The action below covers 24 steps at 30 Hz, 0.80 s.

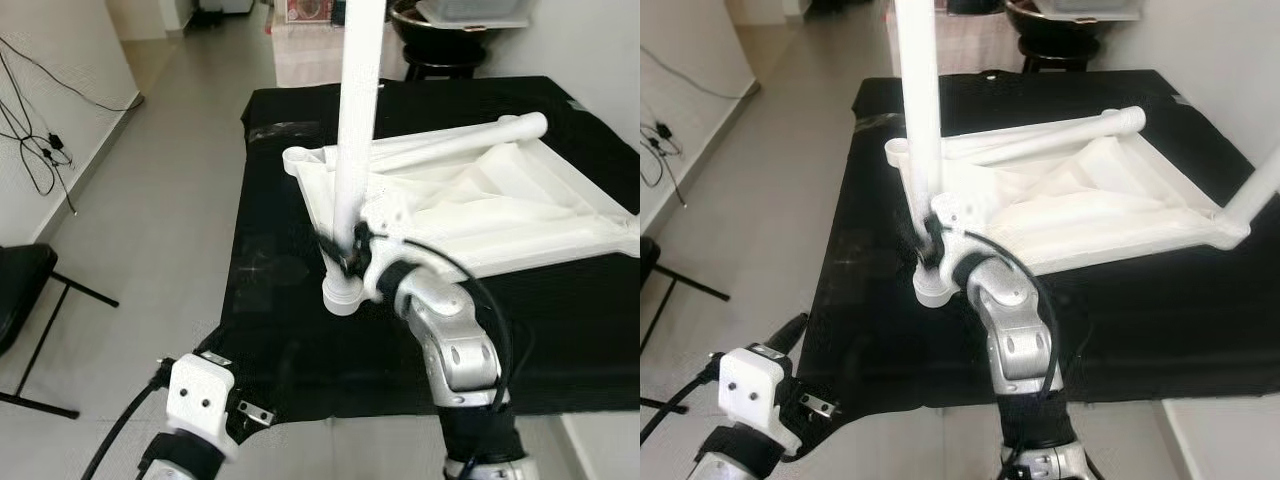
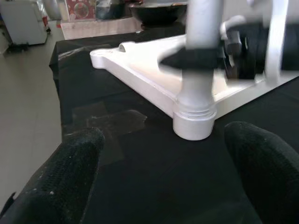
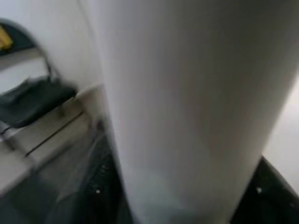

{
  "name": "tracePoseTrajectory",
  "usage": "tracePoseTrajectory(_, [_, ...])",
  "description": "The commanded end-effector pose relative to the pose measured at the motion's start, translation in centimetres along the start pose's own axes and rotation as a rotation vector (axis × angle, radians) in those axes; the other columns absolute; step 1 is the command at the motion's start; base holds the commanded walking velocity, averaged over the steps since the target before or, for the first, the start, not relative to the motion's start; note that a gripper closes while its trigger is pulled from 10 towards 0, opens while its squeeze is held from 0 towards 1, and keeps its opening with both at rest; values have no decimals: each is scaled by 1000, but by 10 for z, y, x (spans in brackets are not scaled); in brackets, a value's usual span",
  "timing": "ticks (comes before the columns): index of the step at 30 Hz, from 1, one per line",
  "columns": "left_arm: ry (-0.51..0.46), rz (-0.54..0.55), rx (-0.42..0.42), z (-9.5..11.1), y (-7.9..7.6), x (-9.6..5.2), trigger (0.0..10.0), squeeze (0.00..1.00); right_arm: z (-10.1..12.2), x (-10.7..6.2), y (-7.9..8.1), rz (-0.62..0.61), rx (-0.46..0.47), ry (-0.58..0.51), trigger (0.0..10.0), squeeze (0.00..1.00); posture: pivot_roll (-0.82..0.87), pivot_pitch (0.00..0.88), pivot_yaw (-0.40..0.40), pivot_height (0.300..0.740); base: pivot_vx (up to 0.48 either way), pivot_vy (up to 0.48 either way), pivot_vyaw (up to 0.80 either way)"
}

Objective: Building children table

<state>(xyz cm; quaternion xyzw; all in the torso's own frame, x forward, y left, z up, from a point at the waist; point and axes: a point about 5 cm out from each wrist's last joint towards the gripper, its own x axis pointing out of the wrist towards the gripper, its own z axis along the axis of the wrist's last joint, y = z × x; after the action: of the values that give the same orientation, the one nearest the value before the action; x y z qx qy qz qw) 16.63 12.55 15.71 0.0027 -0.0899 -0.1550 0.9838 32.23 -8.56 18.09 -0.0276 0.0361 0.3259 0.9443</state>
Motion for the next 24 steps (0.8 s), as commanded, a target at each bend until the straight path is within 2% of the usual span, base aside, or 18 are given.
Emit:
tracePoseTrajectory(1, [13,22,-4,-5,2,-1,10000,0,11,5,3,130,16,-40,10000,1000,50,166,12,740,0,0,0])
tracePoseTrajectory(2, [13,25,-4,-5,2,-1,10000,0,18,6,-2,205,-15,-74,10000,1000,52,167,13,740,0,0,0])
tracePoseTrajectory(4, [14,26,-6,-5,2,-1,10000,0,23,6,-5,242,-41,-92,10000,1000,52,167,13,740,0,0,0])
tracePoseTrajectory(5, [13,27,-8,-4,2,-2,10000,0,27,6,-8,325,-44,-104,10000,0,60,169,11,740,0,0,0])
tracePoseTrajectory(6, [13,25,-12,-4,1,-2,10000,0,31,6,-10,430,-62,-121,10000,0,61,171,14,740,0,0,0])
tracePoseTrajectory(7, [13,25,-12,-4,1,-2,10000,0,31,6,-10,430,-62,-121,10000,0,61,171,14,740,0,0,0])
tracePoseTrajectory(8, [12,21,-20,-4,0,-2,10000,0,32,6,-11,516,-63,-126,10000,0,62,170,15,740,0,0,0])
tracePoseTrajectory(9, [12,21,-20,-4,0,-2,10000,0,32,6,-11,516,-63,-126,10000,0,62,170,15,740,0,0,0])
tracePoseTrajectory(11, [13,5,-30,-4,-2,-2,10000,0,38,8,-15,661,-120,-121,10000,0,78,175,12,740,0,0,0])
tracePoseTrajectory(12, [15,-5,-36,-4,-4,-2,10000,0,44,11,-18,716,-118,-120,10000,0,78,180,13,740,0,0,0])
tracePoseTrajectory(22, [19,-39,-52,-4,-9,-4,10000,0,71,24,-25,827,-118,-133,10000,0,84,193,10,740,0,0,0])
tracePoseTrajectory(23, [19,-43,-54,-4,-10,-4,10000,0,72,24,-25,878,-110,-125,4000,0,74,193,5,740,0,0,0])
tracePoseTrajectory(24, [19,-43,-54,-4,-10,-4,10000,0,72,24,-25,878,-110,-125,4000,0,74,193,5,740,0,0,0])
